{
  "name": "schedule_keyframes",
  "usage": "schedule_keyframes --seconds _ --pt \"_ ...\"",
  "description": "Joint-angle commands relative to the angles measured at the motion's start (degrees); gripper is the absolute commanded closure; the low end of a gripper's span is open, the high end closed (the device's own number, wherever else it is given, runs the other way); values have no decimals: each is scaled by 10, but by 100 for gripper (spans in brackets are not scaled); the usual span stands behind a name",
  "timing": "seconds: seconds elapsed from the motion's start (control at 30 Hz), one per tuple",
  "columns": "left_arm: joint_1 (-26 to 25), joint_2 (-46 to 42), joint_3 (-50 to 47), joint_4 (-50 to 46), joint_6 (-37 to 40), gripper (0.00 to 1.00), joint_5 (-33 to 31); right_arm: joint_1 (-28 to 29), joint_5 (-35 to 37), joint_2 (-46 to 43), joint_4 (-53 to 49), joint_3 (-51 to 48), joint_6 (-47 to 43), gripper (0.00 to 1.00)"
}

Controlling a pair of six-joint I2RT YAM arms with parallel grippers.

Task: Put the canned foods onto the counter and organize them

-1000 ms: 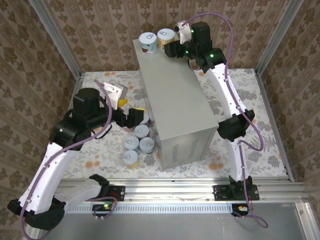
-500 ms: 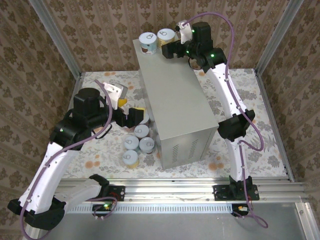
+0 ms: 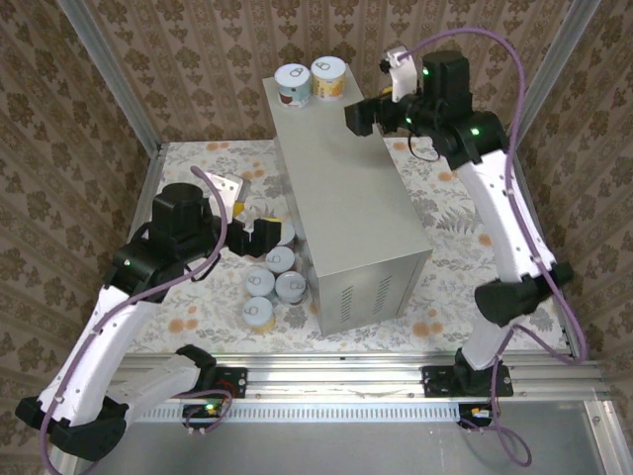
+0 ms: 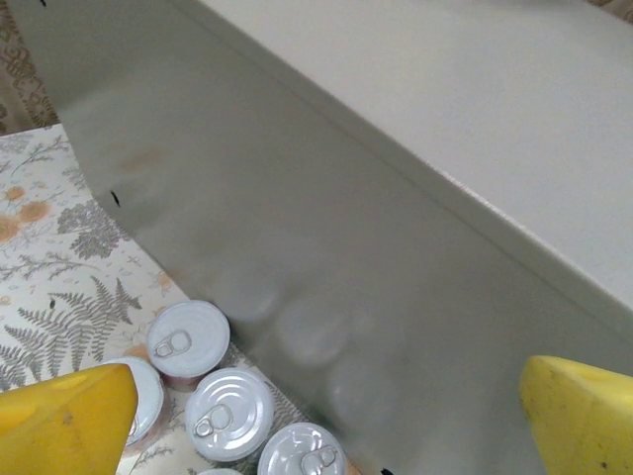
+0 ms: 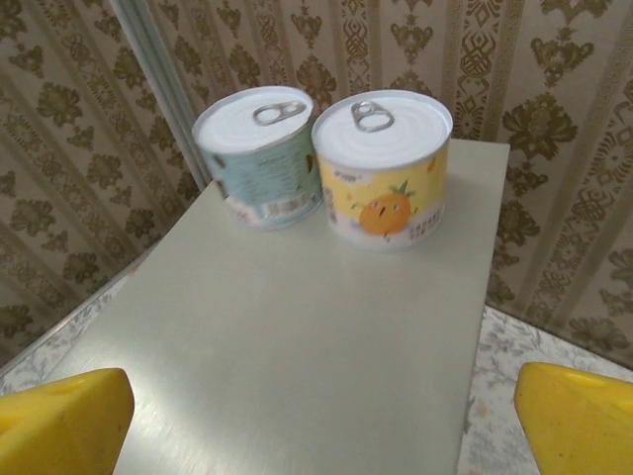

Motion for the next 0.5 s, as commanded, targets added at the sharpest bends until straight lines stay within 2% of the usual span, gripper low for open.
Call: schedule_keyframes --seconds 0.0,0.1,0.23,0.47 --pt "-1 -11 -27 -16 -18 0 -27 23 17 -58 -53 -54 -39 0" --pt "1 -12 -65 -22 -37 0 -57 63 60 -114 -71 -111 -62 0" --pt "7 -3 -122 -22 -74 0 -99 111 80 -176 -77 -172 -67 0" --pt "60 65 -180 -1 -130 0 -89 200 49 -308 -11 -307 -84 0"
